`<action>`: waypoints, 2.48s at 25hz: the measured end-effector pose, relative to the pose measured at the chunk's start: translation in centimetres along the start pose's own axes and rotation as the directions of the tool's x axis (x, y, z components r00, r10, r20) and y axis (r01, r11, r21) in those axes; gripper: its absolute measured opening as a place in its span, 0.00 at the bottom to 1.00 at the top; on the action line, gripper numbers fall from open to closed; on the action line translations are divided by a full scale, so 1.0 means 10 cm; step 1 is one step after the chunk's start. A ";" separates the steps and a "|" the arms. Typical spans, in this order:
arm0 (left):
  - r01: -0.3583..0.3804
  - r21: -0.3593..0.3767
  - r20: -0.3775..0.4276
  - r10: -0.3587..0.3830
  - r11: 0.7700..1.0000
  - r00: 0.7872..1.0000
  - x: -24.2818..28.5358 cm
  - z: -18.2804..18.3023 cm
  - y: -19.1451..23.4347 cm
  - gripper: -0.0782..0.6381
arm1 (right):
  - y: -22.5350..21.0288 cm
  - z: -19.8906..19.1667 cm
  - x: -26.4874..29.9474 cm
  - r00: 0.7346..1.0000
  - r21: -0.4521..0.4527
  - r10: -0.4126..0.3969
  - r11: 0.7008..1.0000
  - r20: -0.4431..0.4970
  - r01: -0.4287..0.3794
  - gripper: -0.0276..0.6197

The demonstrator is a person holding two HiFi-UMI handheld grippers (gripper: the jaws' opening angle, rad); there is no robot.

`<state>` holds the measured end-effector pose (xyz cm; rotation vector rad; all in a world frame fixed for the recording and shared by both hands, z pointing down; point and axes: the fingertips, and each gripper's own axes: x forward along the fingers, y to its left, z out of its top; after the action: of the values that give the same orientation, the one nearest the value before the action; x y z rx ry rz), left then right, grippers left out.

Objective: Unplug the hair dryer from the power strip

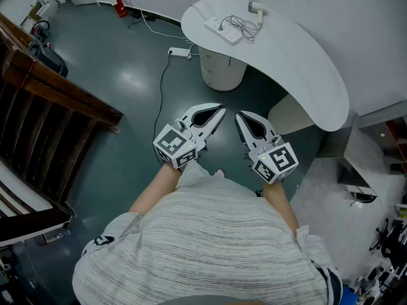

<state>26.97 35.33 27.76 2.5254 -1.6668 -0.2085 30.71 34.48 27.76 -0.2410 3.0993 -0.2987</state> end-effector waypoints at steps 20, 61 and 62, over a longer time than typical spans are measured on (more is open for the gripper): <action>-0.001 -0.024 -0.035 0.000 1.000 0.999 0.07 -0.04 0.43 0.12 | -0.03 0.06 0.47 0.995 0.034 0.093 0.995 0.040 -0.095 0.08; 0.130 -0.017 -0.180 -0.131 0.991 0.975 1.58 -0.03 3.77 0.12 | -2.49 0.01 3.36 0.998 0.047 -0.027 0.998 -0.061 0.030 0.08; 0.132 -0.015 -0.186 -0.133 0.991 0.974 1.66 -0.03 3.83 0.12 | -2.57 0.03 3.39 0.998 0.047 -0.020 0.999 -0.065 0.023 0.08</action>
<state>-1.16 5.04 33.50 2.5655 -1.4308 0.0157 1.09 4.22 32.29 -0.2689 3.1500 -0.3876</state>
